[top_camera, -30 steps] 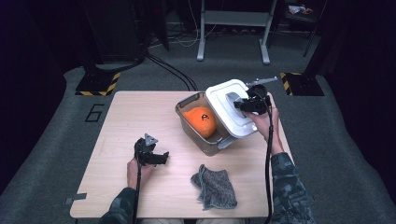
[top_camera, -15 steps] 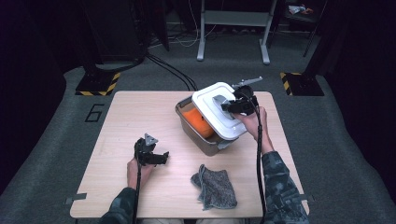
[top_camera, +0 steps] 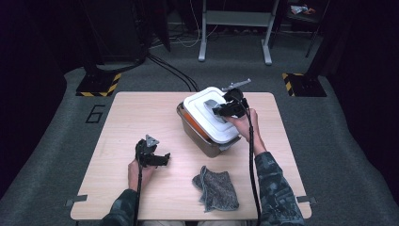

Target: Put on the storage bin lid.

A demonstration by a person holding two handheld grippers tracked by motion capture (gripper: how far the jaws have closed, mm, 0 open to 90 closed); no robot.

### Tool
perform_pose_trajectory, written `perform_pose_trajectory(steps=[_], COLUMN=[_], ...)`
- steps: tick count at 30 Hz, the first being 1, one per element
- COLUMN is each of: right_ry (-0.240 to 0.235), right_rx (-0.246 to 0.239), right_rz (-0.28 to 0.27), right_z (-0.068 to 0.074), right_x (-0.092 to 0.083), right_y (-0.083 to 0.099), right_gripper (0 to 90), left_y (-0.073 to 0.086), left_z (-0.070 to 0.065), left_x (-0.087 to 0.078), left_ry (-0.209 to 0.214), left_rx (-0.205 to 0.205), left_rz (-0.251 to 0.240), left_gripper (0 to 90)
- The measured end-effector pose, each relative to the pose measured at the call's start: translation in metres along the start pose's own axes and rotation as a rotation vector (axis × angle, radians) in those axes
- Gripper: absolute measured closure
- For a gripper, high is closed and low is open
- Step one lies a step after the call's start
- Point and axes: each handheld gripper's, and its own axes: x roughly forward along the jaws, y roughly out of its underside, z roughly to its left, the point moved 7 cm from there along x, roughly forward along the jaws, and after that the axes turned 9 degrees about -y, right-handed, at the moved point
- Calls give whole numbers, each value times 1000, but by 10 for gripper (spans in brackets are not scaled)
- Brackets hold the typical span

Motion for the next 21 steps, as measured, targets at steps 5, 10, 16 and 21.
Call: perform_pose_trajectory(steps=[5, 10, 16, 21], right_ry=[-5, -9, -4, -16], right_rx=[1, -13, -15, -20], right_rz=[12, 21, 39, 42], right_z=[4, 6, 9, 11], right_x=[8, 16, 25, 28], right_y=[-1, -2, -2, -2], right_gripper=[672, 672, 671, 671], left_y=[0, 0, 0, 0], left_z=[0, 0, 0, 0], left_x=[0, 0, 0, 0], left_ry=[0, 0, 1, 1], left_rx=[1, 1, 1, 0], left_rz=[0, 0, 0, 0], left_gripper=[66, 66, 66, 67])
